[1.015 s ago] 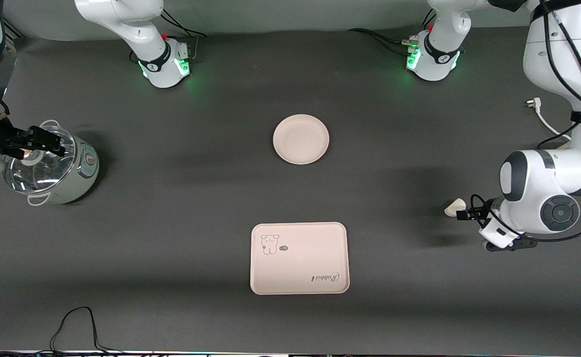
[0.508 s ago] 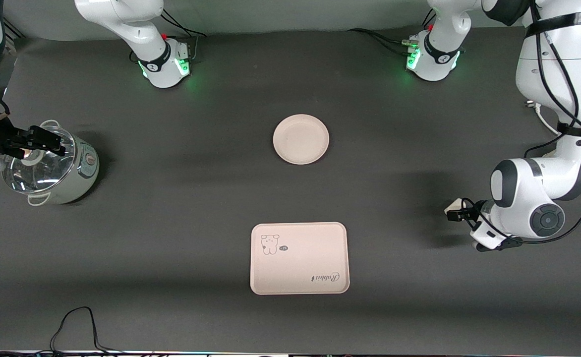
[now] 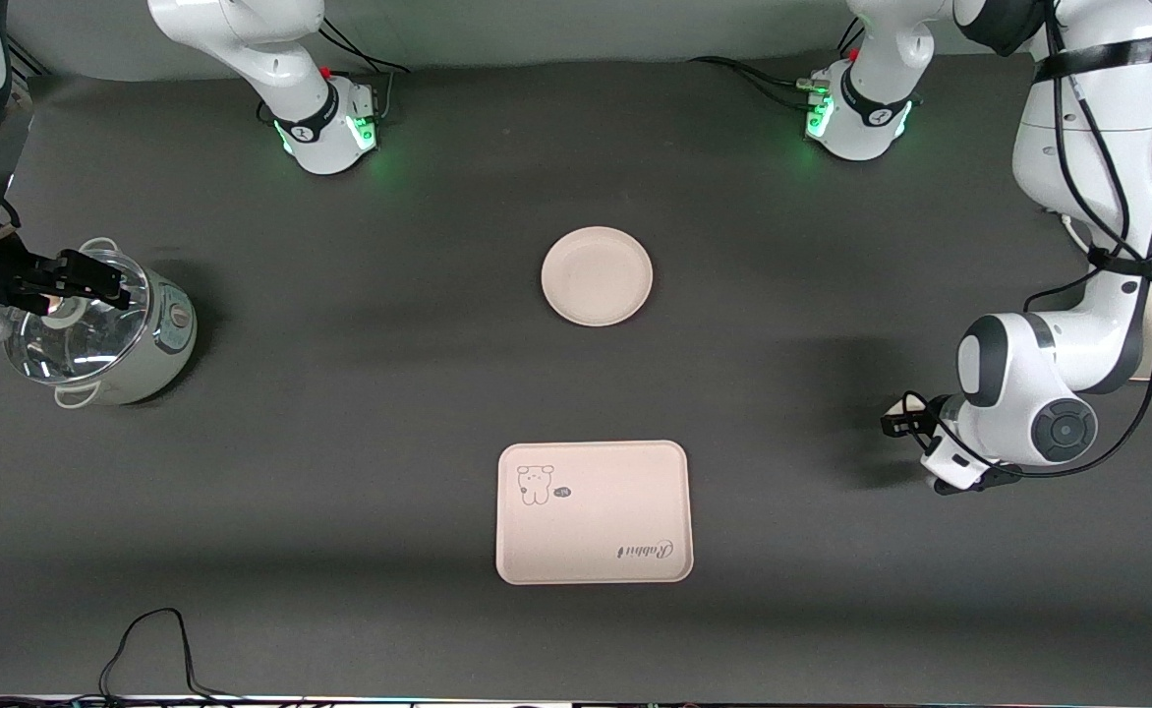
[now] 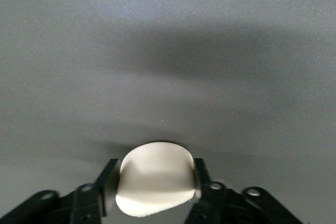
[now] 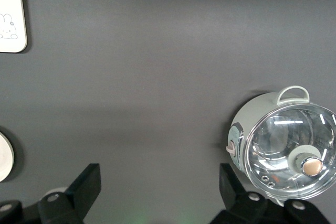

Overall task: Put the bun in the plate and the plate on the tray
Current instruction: 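Close the left gripper on the white bun and lift it, then carry the bun with the left gripper over the white plate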

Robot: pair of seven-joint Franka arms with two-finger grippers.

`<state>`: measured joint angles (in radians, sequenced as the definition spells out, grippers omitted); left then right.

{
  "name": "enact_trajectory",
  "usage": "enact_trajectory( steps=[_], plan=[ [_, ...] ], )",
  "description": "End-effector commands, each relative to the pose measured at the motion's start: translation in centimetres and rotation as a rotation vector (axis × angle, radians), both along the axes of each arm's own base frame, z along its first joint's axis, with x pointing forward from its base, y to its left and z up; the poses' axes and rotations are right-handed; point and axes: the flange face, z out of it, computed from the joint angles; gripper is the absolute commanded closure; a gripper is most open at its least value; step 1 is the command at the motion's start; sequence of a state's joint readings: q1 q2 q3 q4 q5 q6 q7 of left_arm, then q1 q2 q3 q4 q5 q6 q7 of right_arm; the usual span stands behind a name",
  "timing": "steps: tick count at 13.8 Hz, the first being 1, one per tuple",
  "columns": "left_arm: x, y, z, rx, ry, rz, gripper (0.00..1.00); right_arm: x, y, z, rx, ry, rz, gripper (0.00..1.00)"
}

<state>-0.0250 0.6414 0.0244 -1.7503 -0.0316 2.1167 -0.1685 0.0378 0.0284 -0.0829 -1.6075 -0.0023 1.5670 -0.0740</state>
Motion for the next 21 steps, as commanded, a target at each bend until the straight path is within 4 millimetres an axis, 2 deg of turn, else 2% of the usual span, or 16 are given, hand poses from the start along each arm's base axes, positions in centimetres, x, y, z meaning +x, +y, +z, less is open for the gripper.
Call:
enact_trajectory(
  steps=[1, 2, 3, 5, 7, 10, 12, 13, 16, 19, 20, 21],
  plan=[
    [-0.3, 0.0, 0.1, 0.002, -0.007, 0.018, 0.7, -0.1, 0.0, 0.3, -0.013, 0.007, 0.021, 0.0],
    [-0.3, -0.1, 0.2, 0.002, -0.004, 0.018, 0.7, -0.1, 0.0, 0.4, -0.013, 0.006, 0.022, 0.0],
    [-0.1, -0.2, 1.2, 0.002, -0.011, 0.02, 0.7, -0.1, 0.0, 0.4, -0.013, 0.004, 0.022, 0.0],
    [0.8, -0.4, 4.7, 0.004, -0.014, 0.008, 0.7, -0.1, -0.2, 0.4, -0.013, 0.006, 0.019, 0.0],
    [2.1, -0.5, 11.1, 0.014, 0.007, -0.013, 0.7, -0.1, -0.2, 0.4, -0.013, 0.006, 0.019, 0.0],
    [2.7, 0.0, 22.7, 0.03, -0.035, -0.029, 0.67, -0.1, -0.1, 0.3, -0.013, 0.007, 0.021, 0.0],
    [2.0, 0.3, 28.5, 0.025, -0.084, -0.045, 0.66, -0.1, -0.1, 0.3, -0.013, 0.007, 0.021, 0.0],
    [1.2, 0.3, 30.6, 0.021, -0.084, -0.045, 0.66, -0.1, -0.1, 0.3, -0.013, 0.007, 0.021, 0.0],
    [-1.9, 0.3, 36.0, 0.01, -0.075, -0.039, 0.66, -0.1, -0.1, 0.2, -0.013, 0.009, 0.021, 0.0],
    [-3.7, -0.8, 39.0, 0.008, -0.082, -0.04, 0.66, -0.1, -0.1, 0.2, -0.013, 0.009, 0.019, 0.0],
    [-4.3, -1.9, 39.9, 0.002, -0.089, -0.054, 0.66, -0.1, -0.1, 0.2, -0.013, 0.009, 0.021, 0.0],
    [-4.8, -4.3, 40.6, 0.006, -0.098, -0.048, 0.66, -0.1, -0.1, 0.2, -0.013, 0.009, 0.021, 0.0]
  ],
)
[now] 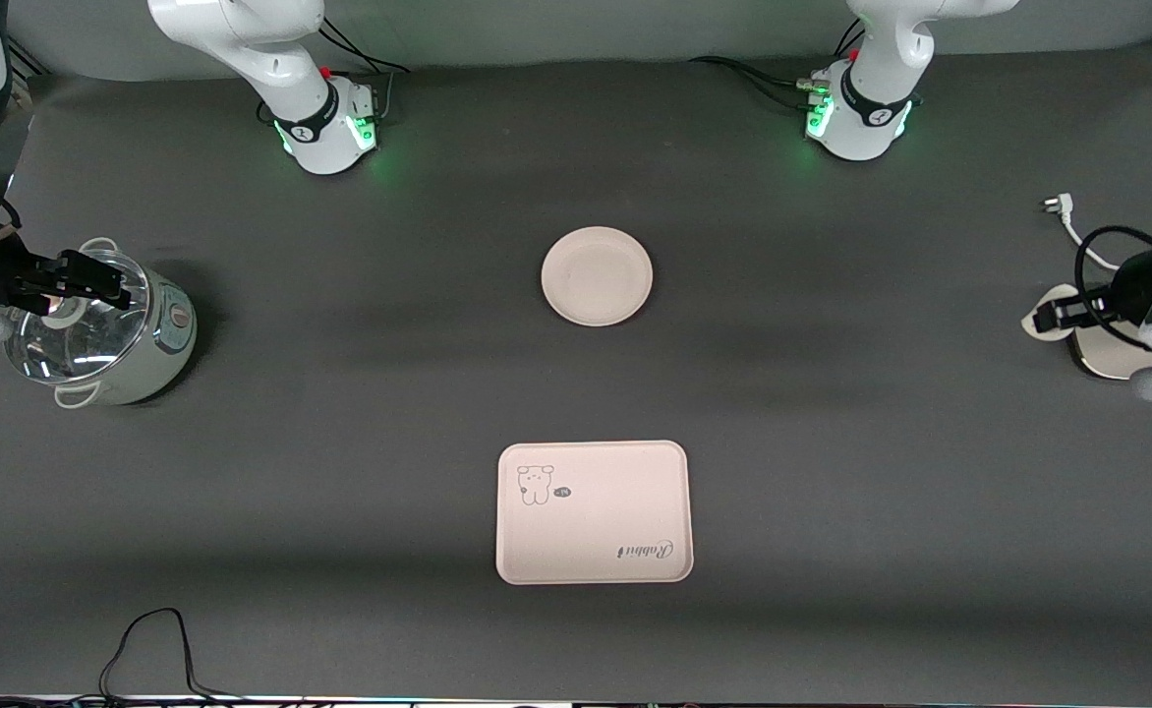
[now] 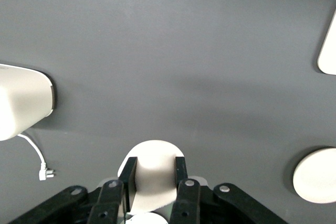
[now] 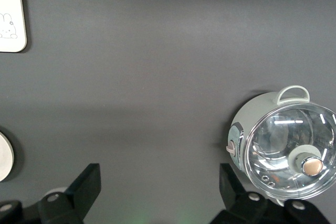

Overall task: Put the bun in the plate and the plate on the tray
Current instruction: 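Carry the bun with the left gripper over the white plate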

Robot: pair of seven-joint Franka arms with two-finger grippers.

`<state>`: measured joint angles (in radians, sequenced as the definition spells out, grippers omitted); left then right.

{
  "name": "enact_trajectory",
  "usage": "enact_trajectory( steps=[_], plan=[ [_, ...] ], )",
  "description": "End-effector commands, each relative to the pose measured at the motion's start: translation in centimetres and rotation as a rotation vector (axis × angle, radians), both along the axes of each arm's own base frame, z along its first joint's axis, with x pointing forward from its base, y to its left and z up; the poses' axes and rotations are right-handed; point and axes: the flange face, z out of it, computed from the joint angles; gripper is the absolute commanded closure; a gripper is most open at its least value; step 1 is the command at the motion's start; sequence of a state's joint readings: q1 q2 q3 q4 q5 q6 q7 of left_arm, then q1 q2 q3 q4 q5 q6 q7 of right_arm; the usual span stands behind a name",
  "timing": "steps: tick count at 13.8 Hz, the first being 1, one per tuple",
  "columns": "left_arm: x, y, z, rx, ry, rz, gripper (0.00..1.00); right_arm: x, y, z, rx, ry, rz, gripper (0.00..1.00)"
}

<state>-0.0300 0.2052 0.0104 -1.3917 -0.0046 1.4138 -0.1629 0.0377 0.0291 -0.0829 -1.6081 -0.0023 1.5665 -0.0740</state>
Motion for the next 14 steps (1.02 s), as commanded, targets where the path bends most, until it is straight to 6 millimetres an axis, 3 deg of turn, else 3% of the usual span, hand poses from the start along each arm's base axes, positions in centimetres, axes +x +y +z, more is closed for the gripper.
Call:
enact_trajectory(
  steps=[1, 5, 8, 11, 14],
  plan=[
    [-1.9, -6.1, 2.1, 0.012, -0.014, 0.028, 0.66, -0.1, -0.1, 0.3, -0.013, 0.007, 0.021, 0.0],
    [-4.2, -20.2, 1.4, 0.003, -0.038, 0.134, 0.66, -0.1, -0.1, 0.3, -0.013, 0.007, 0.021, 0.0],
    [-6.1, -29.8, -1.2, -0.024, -0.032, 0.25, 0.66, -0.1, -0.1, 0.3, -0.013, 0.007, 0.021, 0.0],
    [-7.0, -35.8, -4.1, -0.043, -0.035, 0.321, 0.66, -0.1, -0.1, 0.2, -0.013, 0.008, 0.021, 0.0],
    [-7.8, -41.4, -9.9, -0.017, -0.035, 0.35, 0.67, -0.1, -0.1, 0.2, -0.013, 0.008, 0.021, 0.0]
  ],
)
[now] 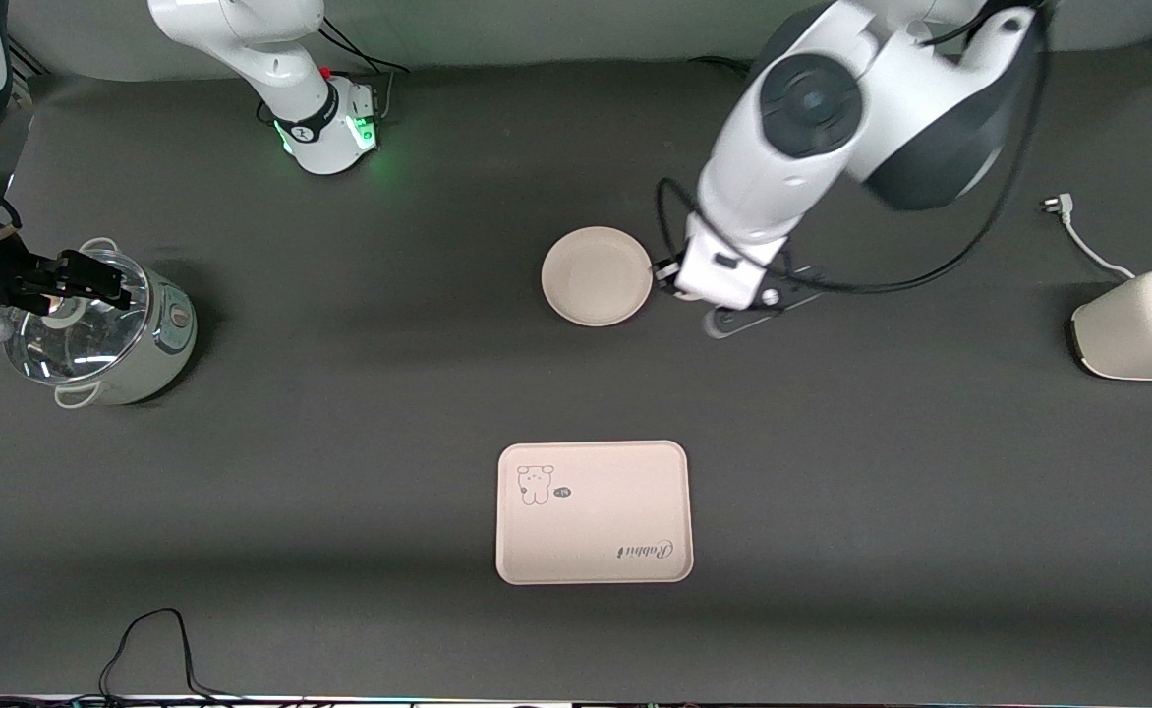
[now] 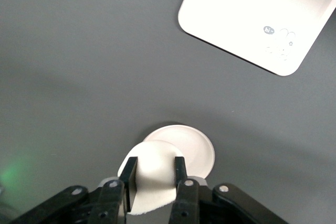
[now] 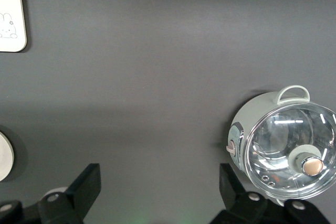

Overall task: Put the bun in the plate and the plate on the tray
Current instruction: 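Carry the bun with the left gripper over the white plate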

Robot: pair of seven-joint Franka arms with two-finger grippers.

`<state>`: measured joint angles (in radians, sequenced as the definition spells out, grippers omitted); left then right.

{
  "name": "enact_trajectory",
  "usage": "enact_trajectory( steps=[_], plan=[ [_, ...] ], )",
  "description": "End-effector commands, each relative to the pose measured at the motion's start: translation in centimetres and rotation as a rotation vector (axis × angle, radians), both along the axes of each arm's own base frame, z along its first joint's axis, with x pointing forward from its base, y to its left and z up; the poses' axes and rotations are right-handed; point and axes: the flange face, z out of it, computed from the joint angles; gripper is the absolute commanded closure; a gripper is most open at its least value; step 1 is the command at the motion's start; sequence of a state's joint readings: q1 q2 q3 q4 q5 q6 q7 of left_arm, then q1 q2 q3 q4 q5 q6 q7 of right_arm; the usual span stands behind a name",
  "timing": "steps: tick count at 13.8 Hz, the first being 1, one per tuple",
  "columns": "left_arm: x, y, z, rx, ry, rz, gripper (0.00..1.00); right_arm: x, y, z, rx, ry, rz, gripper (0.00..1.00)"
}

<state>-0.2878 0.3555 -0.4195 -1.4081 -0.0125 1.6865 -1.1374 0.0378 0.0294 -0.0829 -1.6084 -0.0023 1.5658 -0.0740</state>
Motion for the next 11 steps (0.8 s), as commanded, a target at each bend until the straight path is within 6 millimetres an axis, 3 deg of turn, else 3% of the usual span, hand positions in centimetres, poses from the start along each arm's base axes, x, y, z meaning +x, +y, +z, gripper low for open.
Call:
enact_trajectory(
  steps=[1, 3, 5, 9, 11],
  plan=[
    [-0.3, -4.2, -5.3, 0.033, 0.006, 0.036, 0.68, -0.1, -0.1, 0.2, -0.013, 0.009, 0.021, 0.0],
    [-1.6, -6.8, -9.2, 0.038, 0.027, -0.001, 0.68, -0.1, -0.1, 0.2, -0.013, 0.009, 0.021, 0.0],
    [-3.4, -7.8, -12.7, 0.047, 0.039, -0.022, 0.69, -0.1, -0.1, 0.2, -0.013, 0.009, 0.021, 0.0],
    [-9.2, -10.2, -18.8, 0.053, 0.022, -0.048, 0.69, -0.1, -0.1, 0.2, -0.013, 0.009, 0.021, 0.0],
    [-11.5, -10.4, -21.4, 0.079, 0.016, -0.078, 0.68, -0.1, -0.1, 0.2, -0.013, 0.009, 0.021, 0.0]
  ],
)
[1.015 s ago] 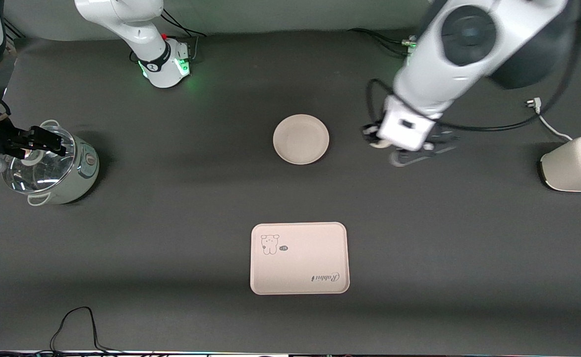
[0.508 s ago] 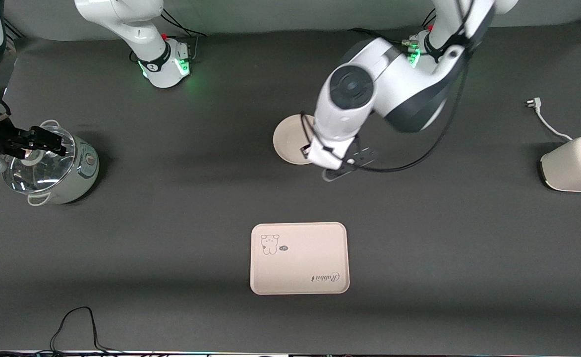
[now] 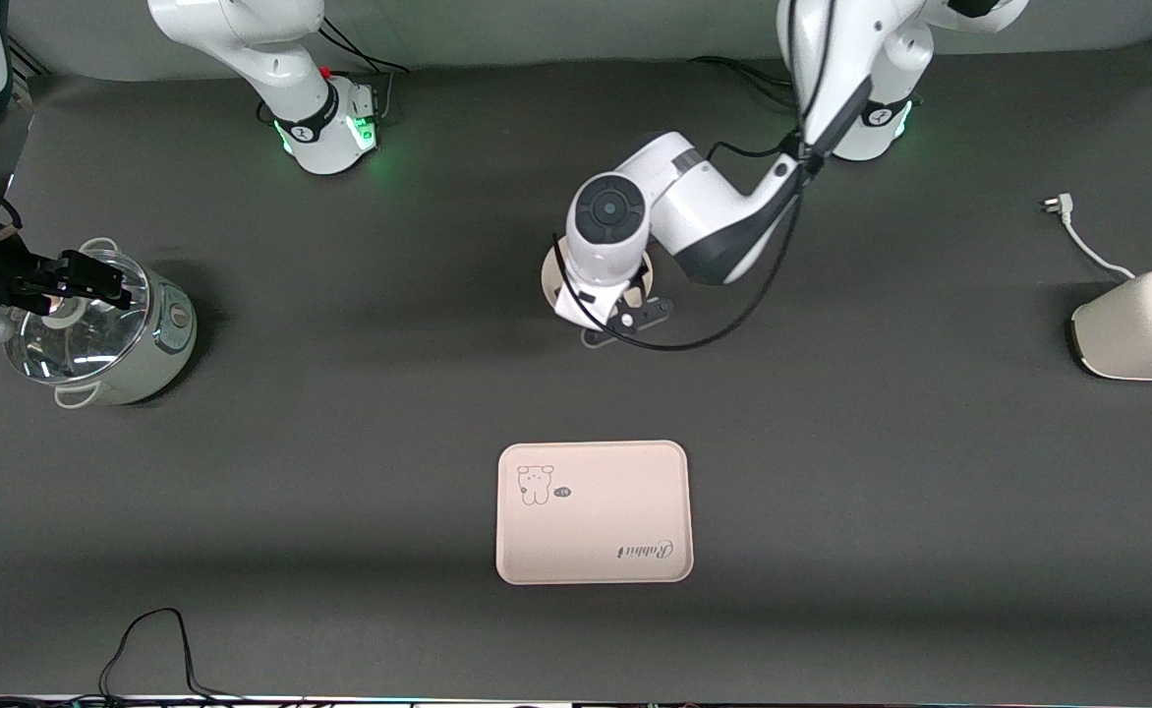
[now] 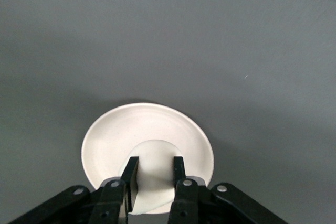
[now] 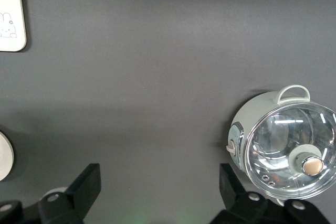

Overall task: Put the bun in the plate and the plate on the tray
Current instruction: 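Carry the bun with the left gripper over the white plate, then open the left gripper to drop the bun onto the plate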

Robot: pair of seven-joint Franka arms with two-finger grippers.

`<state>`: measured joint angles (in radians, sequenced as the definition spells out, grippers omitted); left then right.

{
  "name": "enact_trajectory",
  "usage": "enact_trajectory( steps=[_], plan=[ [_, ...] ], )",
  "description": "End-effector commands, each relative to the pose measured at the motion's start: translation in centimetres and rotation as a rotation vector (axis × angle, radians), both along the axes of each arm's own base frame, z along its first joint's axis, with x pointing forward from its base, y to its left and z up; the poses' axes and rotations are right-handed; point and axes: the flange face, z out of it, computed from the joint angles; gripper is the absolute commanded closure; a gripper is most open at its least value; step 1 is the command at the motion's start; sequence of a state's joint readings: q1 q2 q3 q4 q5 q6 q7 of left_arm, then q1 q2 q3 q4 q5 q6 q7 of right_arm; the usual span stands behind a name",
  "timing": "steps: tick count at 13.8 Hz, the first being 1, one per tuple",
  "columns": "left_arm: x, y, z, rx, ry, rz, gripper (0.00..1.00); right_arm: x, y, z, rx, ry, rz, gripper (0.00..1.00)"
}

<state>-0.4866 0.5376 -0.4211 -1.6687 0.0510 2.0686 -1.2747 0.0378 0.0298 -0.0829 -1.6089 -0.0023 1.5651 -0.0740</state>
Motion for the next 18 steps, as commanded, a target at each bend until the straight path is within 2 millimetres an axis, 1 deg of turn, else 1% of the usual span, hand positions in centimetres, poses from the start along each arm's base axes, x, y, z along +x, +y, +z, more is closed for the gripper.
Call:
enact_trajectory(
  steps=[1, 3, 5, 6, 7, 8, 9, 10, 11, 12, 13, 14, 16, 18],
  plan=[
    [-3.8, 0.5, -2.3, 0.044, -0.027, -0.016, 0.68, -0.1, -0.1, 0.3, -0.013, 0.007, 0.021, 0.0],
    [-5.2, 0.9, -4.2, 0.039, -0.034, 0.014, 0.68, -0.1, -0.1, 0.3, -0.013, 0.007, 0.021, 0.0],
    [-6.8, 0.8, -5.8, 0.007, -0.057, 0.019, 0.66, -0.1, -0.1, 0.3, -0.013, 0.007, 0.021, 0.0],
    [-6.9, 0.8, -6.2, 0.002, -0.059, 0.018, 0.64, -0.1, -0.1, 0.3, -0.013, 0.007, 0.021, 0.0],
    [-7.0, 0.7, -6.3, 0.001, -0.058, 0.017, 0.58, -0.1, -0.1, 0.3, -0.013, 0.007, 0.021, 0.0],
    [-7.0, 0.7, -6.5, 0.003, -0.055, 0.017, 0.4, -0.1, -0.1, 0.3, -0.013, 0.007, 0.021, 0.0],
    [-7.1, 0.7, -6.5, 0.003, -0.059, 0.012, 0.29, -0.1, -0.1, 0.3, -0.013, 0.007, 0.021, 0.0],
    [-7.0, 0.7, -6.5, 0.004, -0.062, 0.011, 0.1, -0.1, -0.1, 0.3, -0.013, 0.007, 0.021, 0.0],
    [-6.9, 0.9, -6.4, 0.008, -0.061, 0.014, 0.01, -0.1, -0.1, 0.3, -0.013, 0.007, 0.021, 0.0],
    [-6.8, 1.0, -6.1, 0.011, -0.062, 0.016, 0.01, -0.1, -0.1, 0.3, -0.013, 0.007, 0.021, 0.0],
    [-6.4, 1.3, -5.5, 0.012, -0.067, 0.022, 0.0, -0.1, -0.1, 0.3, -0.013, 0.007, 0.021, 0.0],
    [-6.0, 1.4, -4.1, 0.017, -0.076, 0.025, 0.0, -0.1, -0.1, 0.2, -0.013, 0.009, 0.021, 0.0],
    [-3.6, 2.9, 0.2, 0.042, -0.091, 0.046, 0.0, -0.1, -0.1, 0.2, -0.013, 0.009, 0.021, 0.0],
    [-1.6, 5.0, 4.8, 0.081, -0.097, 0.067, 0.0, -0.1, -0.1, 0.2, -0.013, 0.009, 0.019, 0.0]
  ],
)
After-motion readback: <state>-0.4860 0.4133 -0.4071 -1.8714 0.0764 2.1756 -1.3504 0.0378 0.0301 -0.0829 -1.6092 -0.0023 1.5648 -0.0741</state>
